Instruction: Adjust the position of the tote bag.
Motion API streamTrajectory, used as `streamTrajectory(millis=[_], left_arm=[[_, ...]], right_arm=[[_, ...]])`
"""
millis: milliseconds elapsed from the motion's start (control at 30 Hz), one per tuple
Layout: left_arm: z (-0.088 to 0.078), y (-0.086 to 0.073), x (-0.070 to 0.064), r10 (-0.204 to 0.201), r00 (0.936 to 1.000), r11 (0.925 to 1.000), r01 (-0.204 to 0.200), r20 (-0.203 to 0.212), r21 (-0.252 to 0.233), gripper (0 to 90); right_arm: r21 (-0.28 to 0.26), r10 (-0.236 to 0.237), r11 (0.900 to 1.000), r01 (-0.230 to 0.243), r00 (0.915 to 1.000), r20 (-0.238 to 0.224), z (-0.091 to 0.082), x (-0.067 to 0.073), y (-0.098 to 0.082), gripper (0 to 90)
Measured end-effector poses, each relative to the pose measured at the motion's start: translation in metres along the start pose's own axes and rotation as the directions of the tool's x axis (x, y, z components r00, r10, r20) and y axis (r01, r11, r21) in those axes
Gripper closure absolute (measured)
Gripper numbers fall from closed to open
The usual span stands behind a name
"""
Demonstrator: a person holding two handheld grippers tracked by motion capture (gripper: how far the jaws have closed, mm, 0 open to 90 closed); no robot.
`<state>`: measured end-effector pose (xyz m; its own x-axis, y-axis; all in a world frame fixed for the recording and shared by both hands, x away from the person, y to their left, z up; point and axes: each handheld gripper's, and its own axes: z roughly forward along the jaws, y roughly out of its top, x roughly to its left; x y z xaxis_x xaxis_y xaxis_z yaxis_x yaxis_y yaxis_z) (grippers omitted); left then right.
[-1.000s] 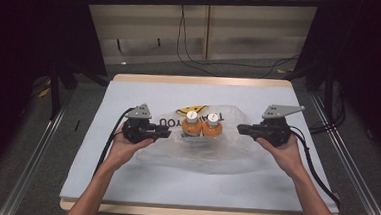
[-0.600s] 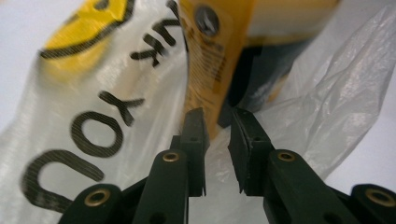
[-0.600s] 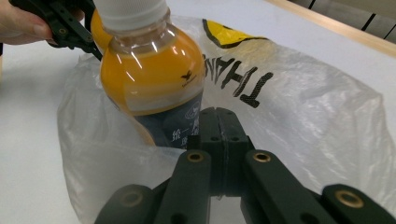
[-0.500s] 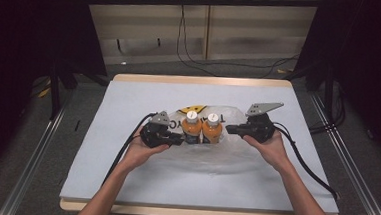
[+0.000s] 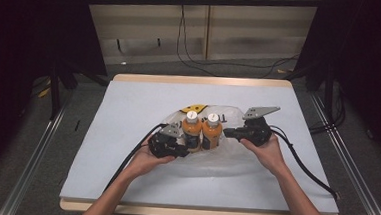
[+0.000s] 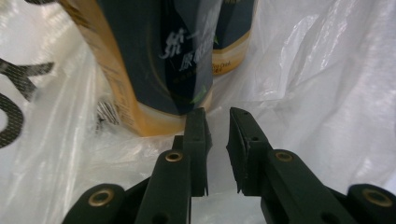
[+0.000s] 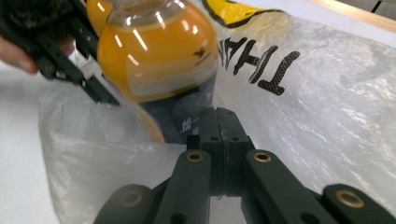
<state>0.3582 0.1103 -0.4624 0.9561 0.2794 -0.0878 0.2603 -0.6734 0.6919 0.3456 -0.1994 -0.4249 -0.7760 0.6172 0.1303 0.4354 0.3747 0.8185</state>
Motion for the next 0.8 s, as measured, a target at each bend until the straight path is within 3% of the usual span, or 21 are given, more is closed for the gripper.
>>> streamTrajectory(millis=[133,267,400,533,567,700,767,800], left_arm=[[0.005,-0.003,0.0,0.001,1.0,0.9996,-0.001,0.004,0.03,77.4],[0.003,-0.004,0.003,-0.001,1.0,0.9994,0.001,-0.003,0.035,77.3],[-0.002,-0.006,0.008,-0.001,0.9989,0.999,0.003,-0.048,0.044,76.4],[-0.012,-0.008,0.016,0.004,0.9942,0.9989,0.001,-0.108,0.047,76.2],[-0.014,-0.009,0.017,-0.001,0.9925,0.9988,0.007,-0.122,0.049,76.2],[-0.018,-0.014,0.025,-0.025,0.9877,0.998,0.034,-0.154,0.053,76.2],[-0.019,-0.017,0.029,-0.007,0.9846,0.9959,0.023,-0.175,0.088,76.2],[-0.019,-0.018,0.03,-0.004,0.9841,0.9958,0.02,-0.177,0.09,76.2]], right_arm=[[0.008,0.021,1.0,-0.021,0.9995,-0.022,0.009,-0.001,-0.003,89.3],[0.079,0.013,0.997,-0.013,0.9999,0.006,0.023,-0.002,-0.01,88.8],[0.113,-0.01,0.994,0.006,0.9995,0.03,0.034,-0.003,-0.016,87.4],[0.097,0.006,0.995,-0.011,0.9987,0.051,0.035,-0.009,-0.013,88.5],[0.108,0.009,0.994,-0.014,0.9992,0.039,0.034,-0.011,-0.012,88.9],[0.215,-0.02,0.977,0.005,0.9973,0.071,0.041,-0.018,-0.02,90.0],[0.281,-0.074,0.959,0.046,0.9932,0.09,0.046,-0.017,-0.025,90.0],[0.288,-0.078,0.956,0.049,0.9928,0.091,0.047,-0.016,-0.026,90.0]])
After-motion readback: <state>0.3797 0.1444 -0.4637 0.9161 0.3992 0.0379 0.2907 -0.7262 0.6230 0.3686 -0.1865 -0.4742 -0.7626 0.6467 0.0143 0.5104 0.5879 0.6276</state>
